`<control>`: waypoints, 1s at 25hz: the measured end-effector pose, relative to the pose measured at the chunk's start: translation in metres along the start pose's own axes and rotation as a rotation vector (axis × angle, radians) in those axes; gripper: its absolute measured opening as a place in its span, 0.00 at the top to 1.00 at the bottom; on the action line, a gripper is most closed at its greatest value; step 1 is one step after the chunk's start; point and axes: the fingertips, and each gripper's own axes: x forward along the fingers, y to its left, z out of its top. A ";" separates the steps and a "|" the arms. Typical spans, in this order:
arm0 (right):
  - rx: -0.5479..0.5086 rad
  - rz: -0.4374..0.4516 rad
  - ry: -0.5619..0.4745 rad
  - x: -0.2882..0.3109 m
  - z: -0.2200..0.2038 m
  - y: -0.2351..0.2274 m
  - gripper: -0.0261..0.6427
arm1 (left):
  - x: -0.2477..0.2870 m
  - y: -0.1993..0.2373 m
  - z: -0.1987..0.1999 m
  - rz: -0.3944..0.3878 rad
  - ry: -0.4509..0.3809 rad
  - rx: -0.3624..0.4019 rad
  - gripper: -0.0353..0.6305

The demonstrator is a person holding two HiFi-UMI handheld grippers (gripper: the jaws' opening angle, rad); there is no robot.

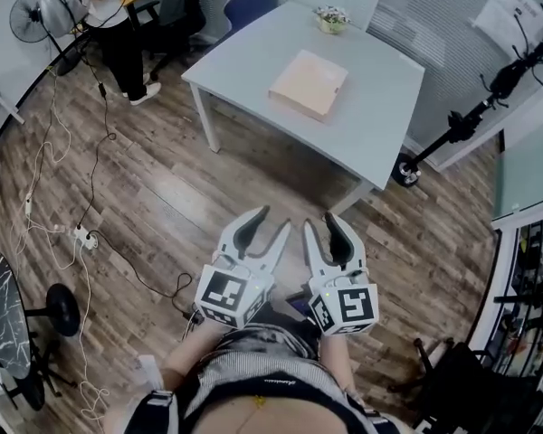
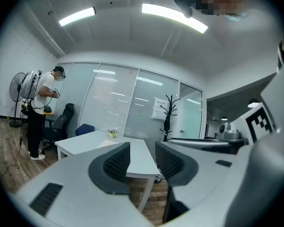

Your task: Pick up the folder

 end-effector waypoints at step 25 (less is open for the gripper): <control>0.005 -0.148 -0.043 0.244 0.039 -0.100 0.73 | 0.210 0.149 0.058 -0.168 -0.011 0.103 0.73</control>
